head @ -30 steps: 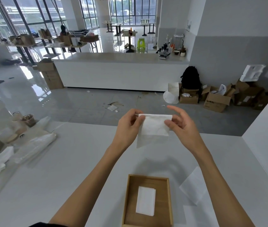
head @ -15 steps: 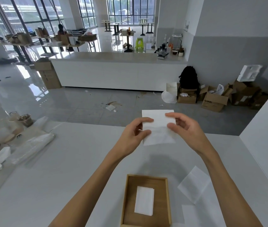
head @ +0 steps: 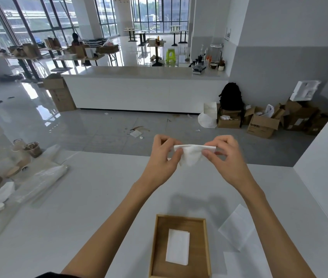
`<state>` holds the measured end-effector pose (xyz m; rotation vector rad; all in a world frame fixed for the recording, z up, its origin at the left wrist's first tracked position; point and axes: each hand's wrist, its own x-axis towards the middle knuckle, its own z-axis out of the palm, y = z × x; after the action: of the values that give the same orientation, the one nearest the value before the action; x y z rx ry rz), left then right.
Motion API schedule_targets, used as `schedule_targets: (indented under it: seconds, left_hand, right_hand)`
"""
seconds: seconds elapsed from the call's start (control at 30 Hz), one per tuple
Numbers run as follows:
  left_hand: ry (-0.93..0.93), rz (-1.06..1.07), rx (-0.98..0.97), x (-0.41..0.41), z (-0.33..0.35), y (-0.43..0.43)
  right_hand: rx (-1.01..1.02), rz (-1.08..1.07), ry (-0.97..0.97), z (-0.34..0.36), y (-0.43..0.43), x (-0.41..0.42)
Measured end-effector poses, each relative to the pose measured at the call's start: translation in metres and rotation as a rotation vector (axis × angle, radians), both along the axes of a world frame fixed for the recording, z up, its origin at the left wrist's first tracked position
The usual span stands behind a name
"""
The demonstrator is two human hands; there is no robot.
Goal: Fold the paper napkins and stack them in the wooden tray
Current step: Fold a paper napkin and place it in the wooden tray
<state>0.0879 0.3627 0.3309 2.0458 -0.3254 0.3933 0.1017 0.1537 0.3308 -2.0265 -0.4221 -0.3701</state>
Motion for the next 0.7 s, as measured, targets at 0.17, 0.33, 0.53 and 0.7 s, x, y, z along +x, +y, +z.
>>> schedule_targets:
  seconds: [0.17, 0.33, 0.53, 0.7]
  left_hand:
    - [0.321, -0.133, -0.348, 0.000, 0.014, 0.004]
    - [0.435, -0.219, -0.518, -0.004, 0.020, 0.001]
    - [0.425, -0.228, -0.521, -0.006, 0.019, 0.004]
    - [0.476, -0.314, -0.656, -0.008, 0.021, 0.006]
  right_hand:
    - [0.259, 0.062, 0.191, 0.015, -0.002, -0.003]
    - [0.430, 0.096, 0.312, 0.023, -0.007, -0.004]
    - [0.368, 0.140, 0.411, 0.017, -0.014, -0.005]
    - [0.463, 0.146, 0.408, 0.015, -0.014, -0.004]
